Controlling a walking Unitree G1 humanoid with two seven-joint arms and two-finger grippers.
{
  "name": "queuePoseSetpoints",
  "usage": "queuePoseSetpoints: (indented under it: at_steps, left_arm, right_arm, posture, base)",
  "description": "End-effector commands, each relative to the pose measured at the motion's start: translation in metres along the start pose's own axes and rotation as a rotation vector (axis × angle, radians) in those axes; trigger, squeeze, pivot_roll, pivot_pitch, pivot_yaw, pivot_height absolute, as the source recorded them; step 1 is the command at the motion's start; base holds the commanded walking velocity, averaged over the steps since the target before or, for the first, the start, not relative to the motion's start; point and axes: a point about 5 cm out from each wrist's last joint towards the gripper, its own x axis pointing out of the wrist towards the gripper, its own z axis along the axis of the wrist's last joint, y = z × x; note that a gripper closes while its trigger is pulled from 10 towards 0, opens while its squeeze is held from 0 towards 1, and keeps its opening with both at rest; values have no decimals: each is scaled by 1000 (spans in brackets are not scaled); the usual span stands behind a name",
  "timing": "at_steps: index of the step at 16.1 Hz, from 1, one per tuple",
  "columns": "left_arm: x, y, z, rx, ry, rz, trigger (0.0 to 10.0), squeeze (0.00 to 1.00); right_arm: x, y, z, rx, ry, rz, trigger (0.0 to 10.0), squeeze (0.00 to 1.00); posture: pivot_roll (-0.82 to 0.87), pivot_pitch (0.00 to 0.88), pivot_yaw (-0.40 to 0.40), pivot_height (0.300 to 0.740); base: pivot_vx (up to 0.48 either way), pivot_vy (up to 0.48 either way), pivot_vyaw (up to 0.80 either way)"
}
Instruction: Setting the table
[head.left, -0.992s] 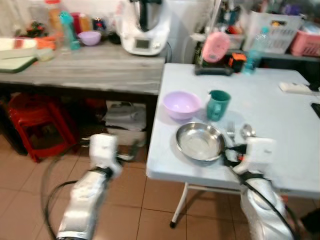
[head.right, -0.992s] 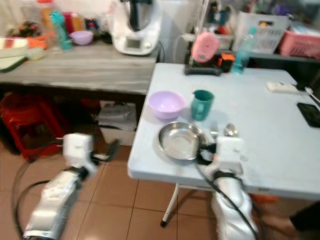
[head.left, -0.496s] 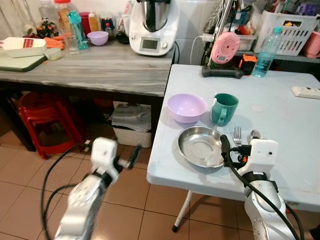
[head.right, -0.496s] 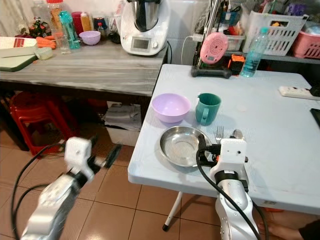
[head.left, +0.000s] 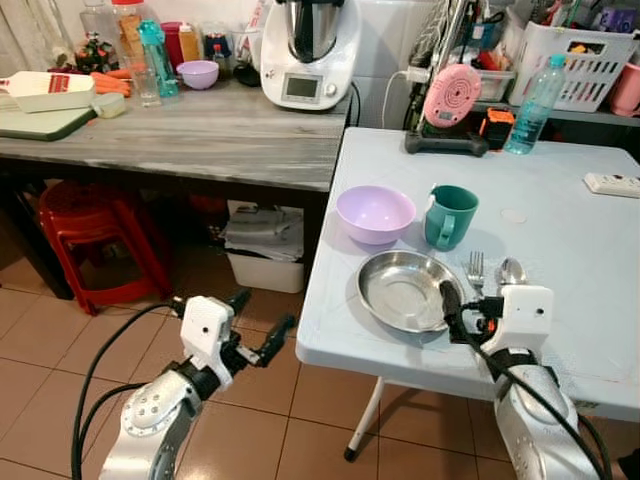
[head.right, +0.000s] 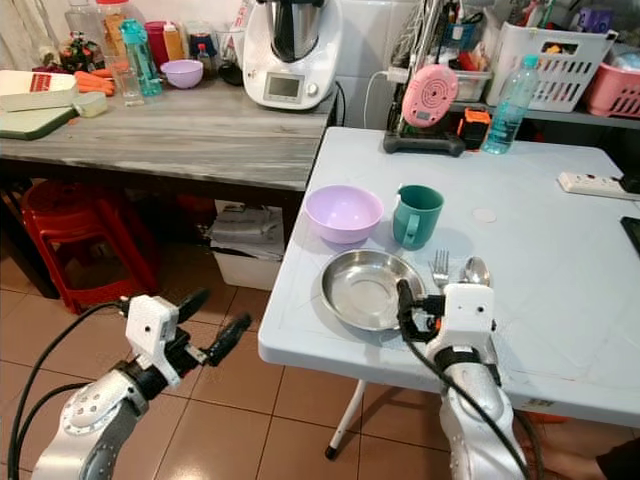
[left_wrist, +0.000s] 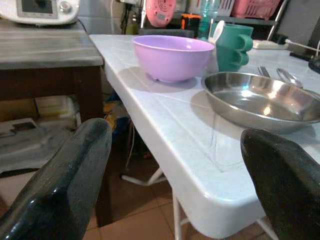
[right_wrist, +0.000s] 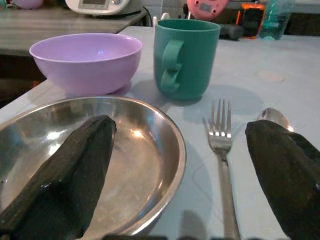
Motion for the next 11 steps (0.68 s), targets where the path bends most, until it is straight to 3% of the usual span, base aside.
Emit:
queuePoseSetpoints:
  at_steps: [1, 11]
  left_arm:
    - [2, -1, 2, 15, 3, -29, 10000, 0]
    - [-2, 4, -4, 51, 8, -23, 10000, 0]
  right_arm:
    - [2, -3, -2, 23, 22, 11, 10000, 0]
    - [4, 1, -11, 91, 73, 63, 10000, 0]
  posture:
    - [-35, 0, -32, 740]
    - [-31, 0, -24, 740]
  base:
    - [0, 0, 0]
    - [0, 0, 0]
